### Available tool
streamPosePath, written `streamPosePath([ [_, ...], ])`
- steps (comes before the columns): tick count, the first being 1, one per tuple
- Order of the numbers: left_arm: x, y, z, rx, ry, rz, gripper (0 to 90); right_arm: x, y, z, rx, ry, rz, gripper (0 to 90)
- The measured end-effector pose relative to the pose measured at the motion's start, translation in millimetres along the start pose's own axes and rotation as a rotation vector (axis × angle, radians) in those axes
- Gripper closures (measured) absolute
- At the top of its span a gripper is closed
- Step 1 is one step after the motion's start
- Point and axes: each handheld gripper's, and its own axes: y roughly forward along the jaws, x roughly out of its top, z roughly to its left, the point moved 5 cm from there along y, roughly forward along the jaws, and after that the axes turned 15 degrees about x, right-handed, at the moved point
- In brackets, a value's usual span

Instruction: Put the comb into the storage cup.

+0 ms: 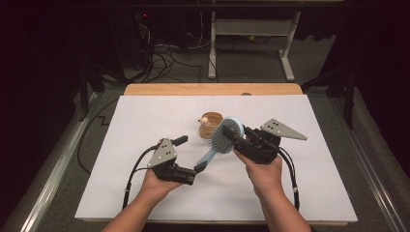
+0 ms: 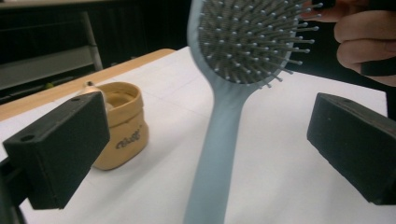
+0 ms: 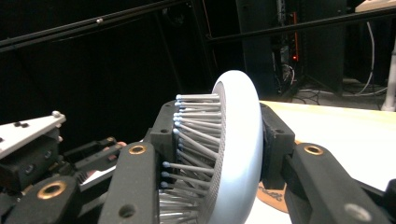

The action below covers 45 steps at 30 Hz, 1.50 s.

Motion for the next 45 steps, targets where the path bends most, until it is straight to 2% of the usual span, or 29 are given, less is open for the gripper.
streamPosePath([
  [11, -14.3, -11.9, 19.5, 0.044, -0.016, 0.009, 0.0, -2.9, -15.9, -6.9, -0.017, -0.035, -0.008, 59.8],
  [17, -26.6, -21.4, 35.3, 0.076, -0.049, 0.010, 0.0, -3.3, -27.9, -9.5, -0.026, -0.058, -0.031, 59.8],
  [24, -35.6, -29.2, 49.5, 0.105, -0.059, 0.030, 0.0, -4.2, -41.8, -11.5, -0.035, -0.079, -0.059, 59.7],
  [27, -40.0, -30.7, 51.3, 0.119, -0.036, 0.037, 0.0, -5.9, -47.4, -13.3, -0.037, -0.082, -0.071, 59.7],
  [32, -43.4, -31.1, 49.7, 0.107, -0.039, 0.042, 0.0, -8.4, -57.8, -17.8, -0.063, -0.092, -0.068, 59.7],
  [38, -42.1, -33.7, 48.9, 0.109, -0.035, 0.028, 0.0, -9.1, -69.6, -23.1, -0.080, -0.086, -0.074, 59.7],
  [42, -42.8, -35.0, 50.8, 0.114, -0.041, 0.024, 0.0, -7.3, -75.7, -25.3, -0.095, -0.093, -0.083, 59.7],
  [45, -43.7, -35.2, 51.2, 0.118, -0.031, 0.026, 0.0, -5.8, -79.4, -26.2, -0.106, -0.102, -0.088, 59.6],
])
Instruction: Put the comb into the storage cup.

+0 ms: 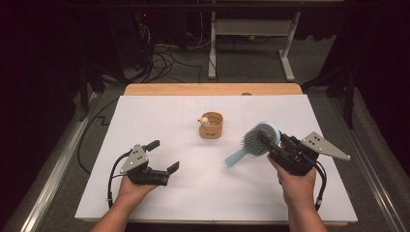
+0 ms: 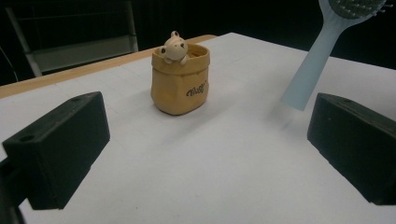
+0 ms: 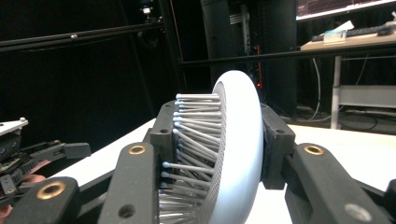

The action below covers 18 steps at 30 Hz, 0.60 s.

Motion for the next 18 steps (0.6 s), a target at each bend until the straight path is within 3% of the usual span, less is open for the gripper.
streamPosePath([
  [18, -4.0, -2.5, 13.0, 0.026, -0.011, 0.001, 0.0, 4.5, -16.4, -11.6, -0.048, -0.027, -0.013, 59.6],
])
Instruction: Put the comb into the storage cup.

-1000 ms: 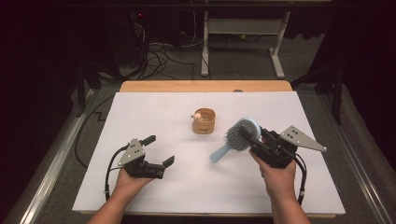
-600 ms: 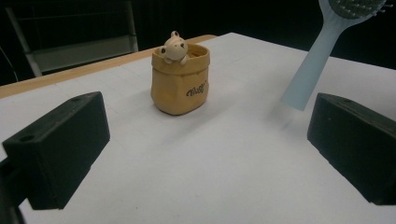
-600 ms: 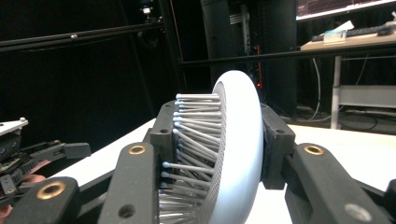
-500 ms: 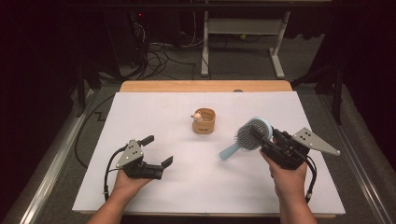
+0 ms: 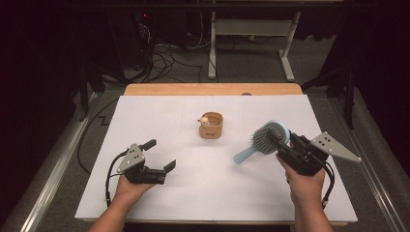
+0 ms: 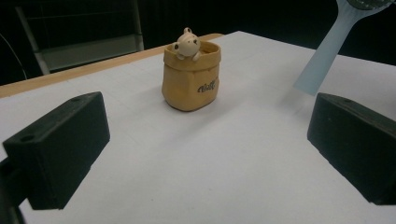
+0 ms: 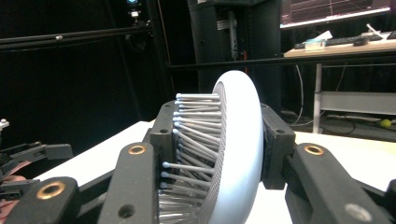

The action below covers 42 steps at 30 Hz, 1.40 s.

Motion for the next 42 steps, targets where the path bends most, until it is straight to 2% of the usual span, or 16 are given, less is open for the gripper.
streamPosePath([
  [6, -2.2, -3.7, 8.2, 0.016, -0.016, -0.001, 0.0, 1.2, -5.8, -5.1, -0.022, -0.007, -0.003, 59.5],
  [21, -4.5, -2.9, 7.0, 0.008, 0.005, 0.007, 0.0, 3.8, -13.3, -10.3, -0.051, -0.048, 0.002, 59.4],
  [30, -4.5, -3.1, 7.6, 0.009, -0.002, 0.006, 0.0, 4.9, -6.9, -5.0, -0.050, -0.089, 0.007, 59.4],
  [42, -3.7, -3.4, 5.0, -0.005, -0.002, 0.000, 0.0, 9.4, 9.1, 0.2, -0.032, -0.104, -0.005, 59.4],
])
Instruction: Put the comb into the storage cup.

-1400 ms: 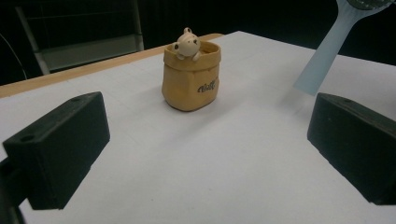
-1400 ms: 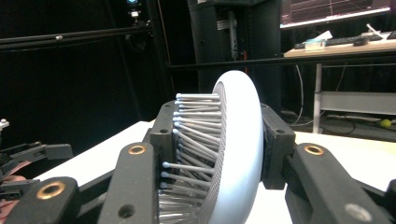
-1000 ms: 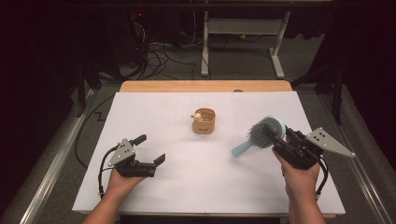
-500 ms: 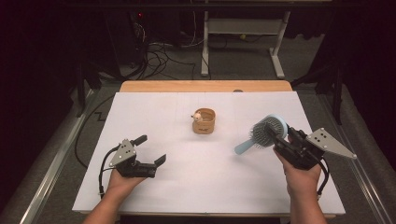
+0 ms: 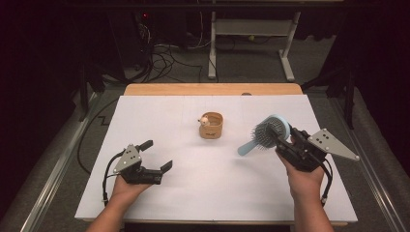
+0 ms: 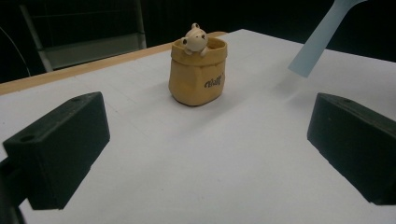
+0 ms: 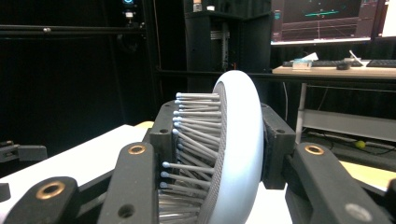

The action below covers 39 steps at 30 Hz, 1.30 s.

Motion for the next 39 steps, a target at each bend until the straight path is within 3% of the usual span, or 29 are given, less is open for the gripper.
streamPosePath([
  [18, -0.1, 0.4, -3.9, -0.019, 0.009, -0.006, 0.0, 6.0, 25.0, 0.5, 0.007, 0.006, -0.035, 59.4],
  [39, 1.0, -0.7, -6.0, -0.032, 0.014, -0.028, 0.0, 36.4, 40.5, 6.6, 0.004, -0.035, -0.073, 59.4],
])
